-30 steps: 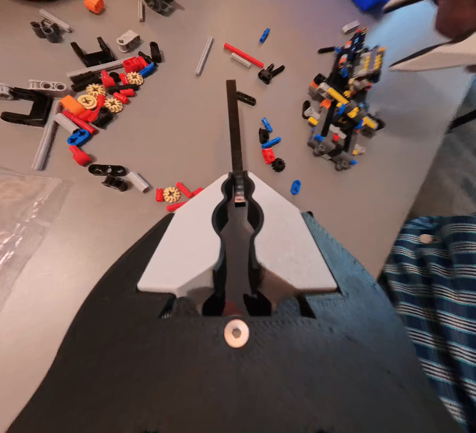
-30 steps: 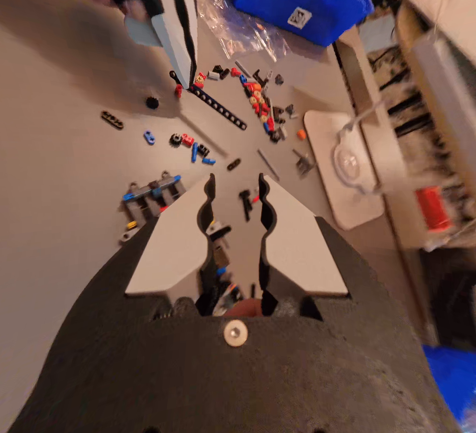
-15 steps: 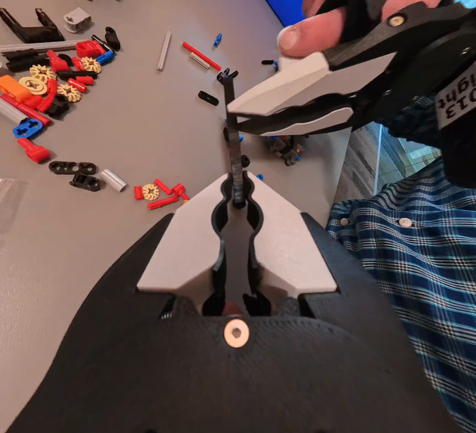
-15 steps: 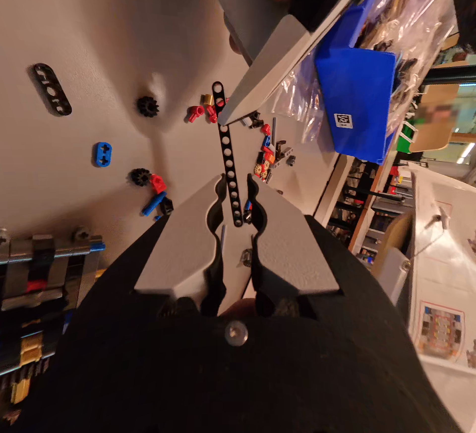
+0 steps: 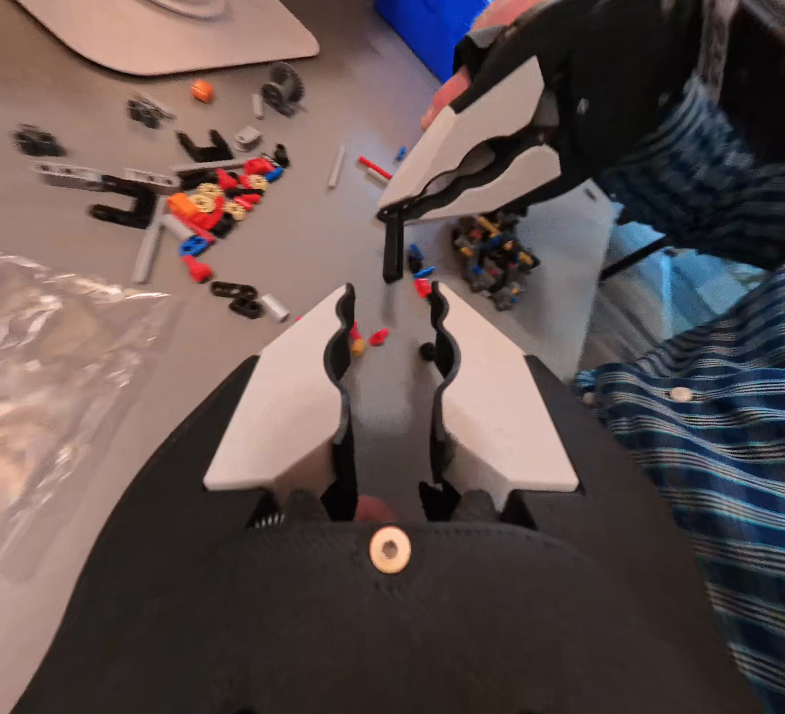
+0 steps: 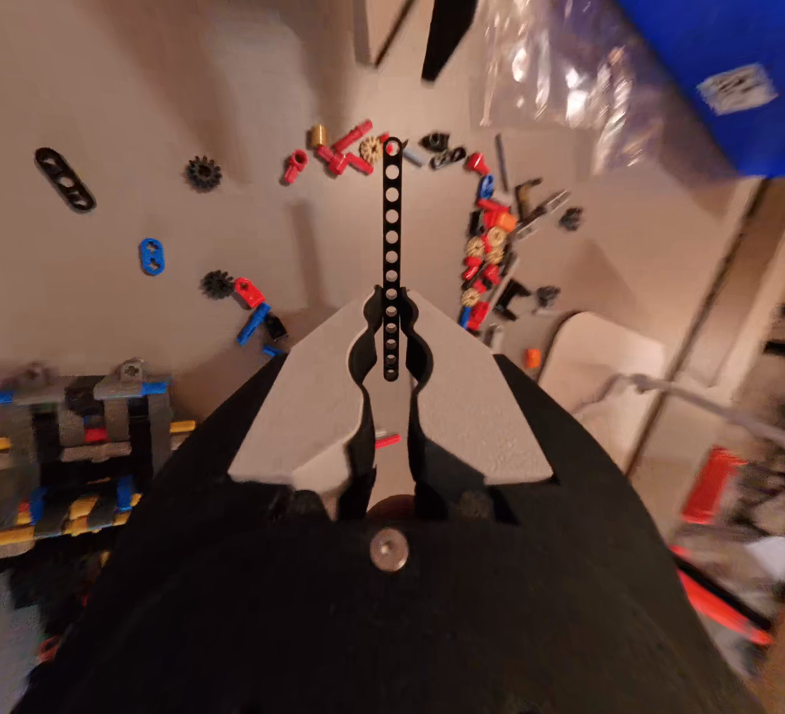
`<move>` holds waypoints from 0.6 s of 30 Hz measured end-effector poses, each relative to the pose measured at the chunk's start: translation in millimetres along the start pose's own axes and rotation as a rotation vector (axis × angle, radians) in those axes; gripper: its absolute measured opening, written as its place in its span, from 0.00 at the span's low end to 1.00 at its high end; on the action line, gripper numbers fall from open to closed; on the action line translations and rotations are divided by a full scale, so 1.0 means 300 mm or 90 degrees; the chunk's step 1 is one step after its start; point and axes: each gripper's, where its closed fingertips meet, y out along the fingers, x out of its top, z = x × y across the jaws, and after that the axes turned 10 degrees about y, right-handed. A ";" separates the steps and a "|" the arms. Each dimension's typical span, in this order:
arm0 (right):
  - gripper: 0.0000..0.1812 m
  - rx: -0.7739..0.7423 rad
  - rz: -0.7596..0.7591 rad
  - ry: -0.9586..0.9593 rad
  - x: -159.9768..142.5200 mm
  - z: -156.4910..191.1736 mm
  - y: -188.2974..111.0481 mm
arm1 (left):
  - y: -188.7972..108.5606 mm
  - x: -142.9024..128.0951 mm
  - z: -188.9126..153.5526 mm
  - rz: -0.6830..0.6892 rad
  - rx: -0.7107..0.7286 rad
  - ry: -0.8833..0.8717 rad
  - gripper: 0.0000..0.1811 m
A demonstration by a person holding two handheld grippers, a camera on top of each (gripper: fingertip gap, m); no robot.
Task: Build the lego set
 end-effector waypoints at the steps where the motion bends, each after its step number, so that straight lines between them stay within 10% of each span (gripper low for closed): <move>1: 0.03 0.033 0.018 0.031 -0.017 0.001 0.016 | -0.017 -0.006 0.018 -0.001 0.024 0.006 0.19; 12: 0.09 0.150 0.090 0.131 -0.065 0.003 0.119 | -0.041 -0.127 0.108 0.076 0.128 0.060 0.19; 18: 0.08 0.088 0.034 0.168 -0.050 -0.062 -0.005 | -0.037 -0.132 0.127 0.113 0.196 0.159 0.21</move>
